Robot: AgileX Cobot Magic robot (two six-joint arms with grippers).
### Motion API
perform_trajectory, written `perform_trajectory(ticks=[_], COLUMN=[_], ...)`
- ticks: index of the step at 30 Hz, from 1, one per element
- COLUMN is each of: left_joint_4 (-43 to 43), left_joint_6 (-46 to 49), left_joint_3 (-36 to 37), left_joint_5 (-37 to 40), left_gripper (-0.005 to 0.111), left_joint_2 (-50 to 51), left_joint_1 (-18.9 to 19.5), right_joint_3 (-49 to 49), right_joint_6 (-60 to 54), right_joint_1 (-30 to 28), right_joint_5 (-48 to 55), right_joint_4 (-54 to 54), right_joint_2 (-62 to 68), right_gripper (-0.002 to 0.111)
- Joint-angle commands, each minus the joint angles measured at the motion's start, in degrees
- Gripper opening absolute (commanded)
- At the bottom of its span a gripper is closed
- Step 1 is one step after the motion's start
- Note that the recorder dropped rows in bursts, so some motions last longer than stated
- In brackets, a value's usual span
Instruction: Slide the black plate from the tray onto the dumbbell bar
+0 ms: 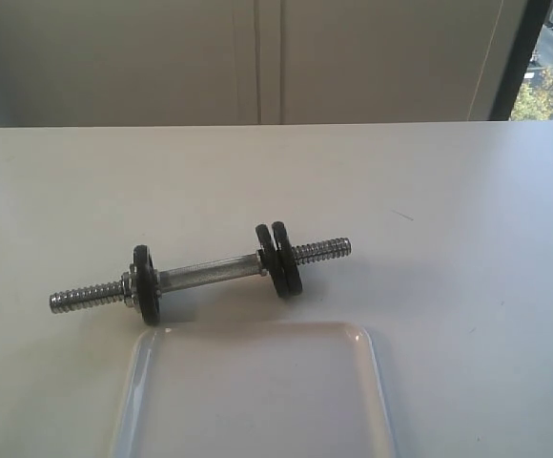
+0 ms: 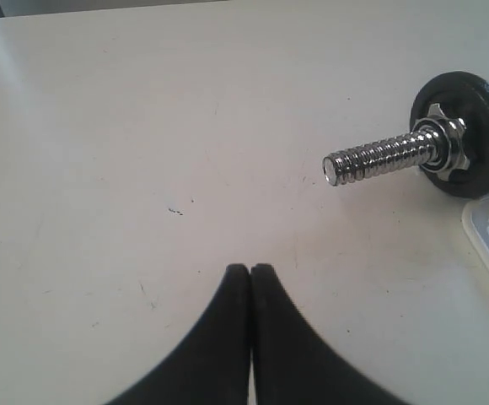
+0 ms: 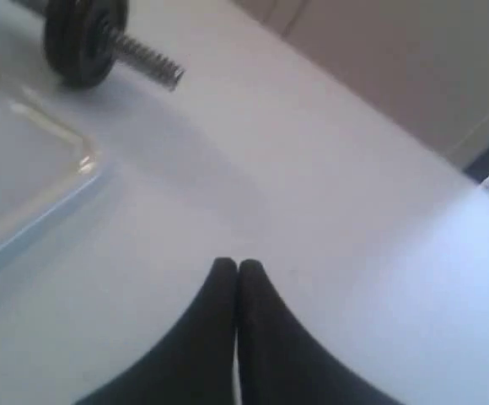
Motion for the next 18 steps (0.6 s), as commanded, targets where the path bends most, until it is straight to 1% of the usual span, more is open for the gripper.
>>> perform_trajectory(ticks=[1, 3, 4, 7, 14, 18], left_joint_4=[-0.8, -0.8, -0.8, -0.8, -0.8, -0.8], left_joint_6=[0.0, 0.0, 0.0, 0.0, 0.0, 0.0], left_joint_3=[0.2, 0.2, 0.2, 0.2, 0.2, 0.2], left_joint_5=[0.1, 0.1, 0.1, 0.1, 0.1, 0.1], left_gripper=[0.0, 0.0, 0.0, 0.0, 0.0, 0.0], left_joint_2=[-0.3, -0.3, -0.3, -0.3, -0.3, -0.3], left_joint_1=[0.1, 0.1, 0.1, 0.1, 0.1, 0.1], right_joint_3=[0.2, 0.2, 0.2, 0.2, 0.2, 0.2], right_joint_6=[-0.6, -0.6, -0.6, -0.6, -0.5, -0.5], right_joint_1=[0.1, 0.1, 0.1, -0.6, -7.4, -8.1], right_joint_5=[-6.5, -6.3, -6.3, -6.3, -6.3, -6.3], right_joint_4=[-11.7, -18.2, -19.8, -18.9, -17.9, -17.6], right_joint_2=[-0.3, -0.3, -0.3, -0.3, -0.3, -0.3], right_gripper=[0.0, 0.0, 0.0, 0.0, 0.0, 0.0])
